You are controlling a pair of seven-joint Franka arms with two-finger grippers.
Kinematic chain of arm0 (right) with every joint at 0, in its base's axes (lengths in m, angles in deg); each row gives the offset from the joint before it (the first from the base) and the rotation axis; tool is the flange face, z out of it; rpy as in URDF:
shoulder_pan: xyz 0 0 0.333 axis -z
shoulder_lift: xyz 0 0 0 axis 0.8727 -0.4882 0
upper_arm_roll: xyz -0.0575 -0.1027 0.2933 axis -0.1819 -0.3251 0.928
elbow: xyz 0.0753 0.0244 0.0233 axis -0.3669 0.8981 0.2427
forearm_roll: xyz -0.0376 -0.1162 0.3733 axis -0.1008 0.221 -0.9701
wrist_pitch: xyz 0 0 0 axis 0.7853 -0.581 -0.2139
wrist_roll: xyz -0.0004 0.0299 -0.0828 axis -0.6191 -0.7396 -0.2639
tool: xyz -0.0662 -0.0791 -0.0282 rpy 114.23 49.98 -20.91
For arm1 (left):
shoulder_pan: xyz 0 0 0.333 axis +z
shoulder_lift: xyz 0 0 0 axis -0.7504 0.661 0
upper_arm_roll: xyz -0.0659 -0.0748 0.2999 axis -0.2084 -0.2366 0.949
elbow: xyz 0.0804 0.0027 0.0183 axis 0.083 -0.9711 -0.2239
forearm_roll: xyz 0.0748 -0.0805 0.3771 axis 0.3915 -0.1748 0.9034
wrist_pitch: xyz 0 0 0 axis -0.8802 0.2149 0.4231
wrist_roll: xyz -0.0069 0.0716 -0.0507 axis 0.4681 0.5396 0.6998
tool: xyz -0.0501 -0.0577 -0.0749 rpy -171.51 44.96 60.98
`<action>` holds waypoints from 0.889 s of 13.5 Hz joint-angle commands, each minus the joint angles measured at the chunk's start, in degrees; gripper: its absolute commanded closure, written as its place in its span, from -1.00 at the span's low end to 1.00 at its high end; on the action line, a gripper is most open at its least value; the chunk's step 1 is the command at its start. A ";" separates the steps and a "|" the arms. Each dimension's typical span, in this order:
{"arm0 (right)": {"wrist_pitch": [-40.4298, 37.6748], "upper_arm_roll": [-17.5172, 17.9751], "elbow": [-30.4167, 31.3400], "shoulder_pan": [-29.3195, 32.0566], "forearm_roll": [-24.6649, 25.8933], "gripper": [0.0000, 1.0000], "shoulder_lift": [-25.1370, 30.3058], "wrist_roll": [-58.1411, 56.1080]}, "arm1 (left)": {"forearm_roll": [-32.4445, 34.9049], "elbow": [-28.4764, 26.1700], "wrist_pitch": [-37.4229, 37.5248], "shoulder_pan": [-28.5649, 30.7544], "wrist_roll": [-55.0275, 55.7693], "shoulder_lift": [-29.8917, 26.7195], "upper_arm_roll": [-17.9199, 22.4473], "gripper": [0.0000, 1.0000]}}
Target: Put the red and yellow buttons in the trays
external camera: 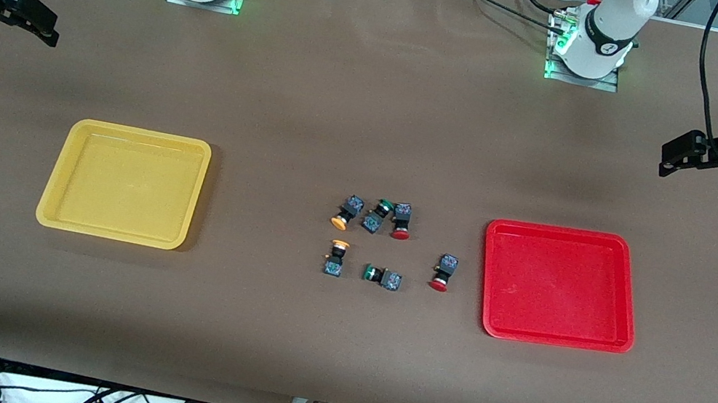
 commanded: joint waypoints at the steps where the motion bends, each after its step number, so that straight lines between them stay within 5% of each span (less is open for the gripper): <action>1: -0.57 0.42 -0.22 0.44 0.29 -1.00 0.12 -0.54 | -1.33 1.75 1.44 0.14 -0.37 0.84 -0.02 -1.00; 12: 0.13 0.42 -0.22 0.09 0.29 -1.00 0.04 0.34 | -1.33 2.80 5.84 -0.04 -0.45 5.14 -0.02 -1.00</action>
